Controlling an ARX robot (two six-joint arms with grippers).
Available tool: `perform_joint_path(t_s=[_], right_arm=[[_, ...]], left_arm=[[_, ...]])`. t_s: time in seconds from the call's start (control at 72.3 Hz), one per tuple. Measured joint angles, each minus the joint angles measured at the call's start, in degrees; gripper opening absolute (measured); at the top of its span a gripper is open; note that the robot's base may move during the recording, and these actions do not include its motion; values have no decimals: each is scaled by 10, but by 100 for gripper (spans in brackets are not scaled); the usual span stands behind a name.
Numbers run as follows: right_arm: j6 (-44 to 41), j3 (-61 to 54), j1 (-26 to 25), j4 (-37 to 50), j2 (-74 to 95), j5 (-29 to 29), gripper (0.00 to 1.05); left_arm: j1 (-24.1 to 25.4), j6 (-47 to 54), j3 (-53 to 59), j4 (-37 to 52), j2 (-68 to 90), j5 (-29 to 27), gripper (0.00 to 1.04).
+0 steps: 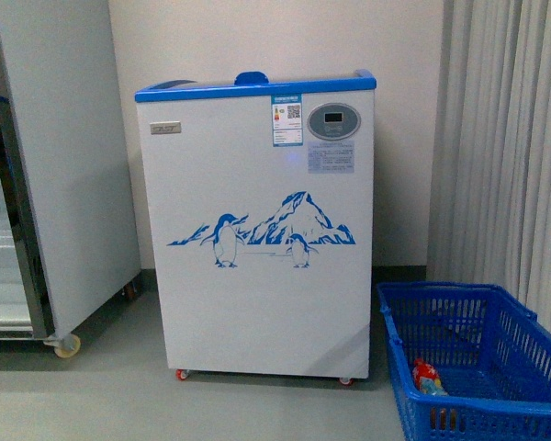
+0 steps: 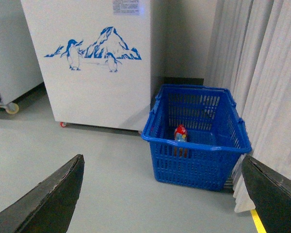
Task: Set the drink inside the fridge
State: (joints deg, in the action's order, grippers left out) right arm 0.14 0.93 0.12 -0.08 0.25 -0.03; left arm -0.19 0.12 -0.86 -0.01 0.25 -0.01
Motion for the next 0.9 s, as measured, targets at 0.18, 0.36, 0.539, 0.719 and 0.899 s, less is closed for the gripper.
perform_joint_path(t_s=[0.18,0.36,0.539,0.719,0.899], right_arm=[[0,0,0,0,0,0,97],[0,0,0,0,0,0,97],[0,0,0,0,0,0,97],[0,0,0,0,0,0,97],[0,0,0,0,0,0,97]], left_arm=[[0,0,0,0,0,0,97],[0,0,0,0,0,0,97],[0,0,0,0,0,0,97],[0,0,0,0,0,0,97],[0,0,0,0,0,0,97]])
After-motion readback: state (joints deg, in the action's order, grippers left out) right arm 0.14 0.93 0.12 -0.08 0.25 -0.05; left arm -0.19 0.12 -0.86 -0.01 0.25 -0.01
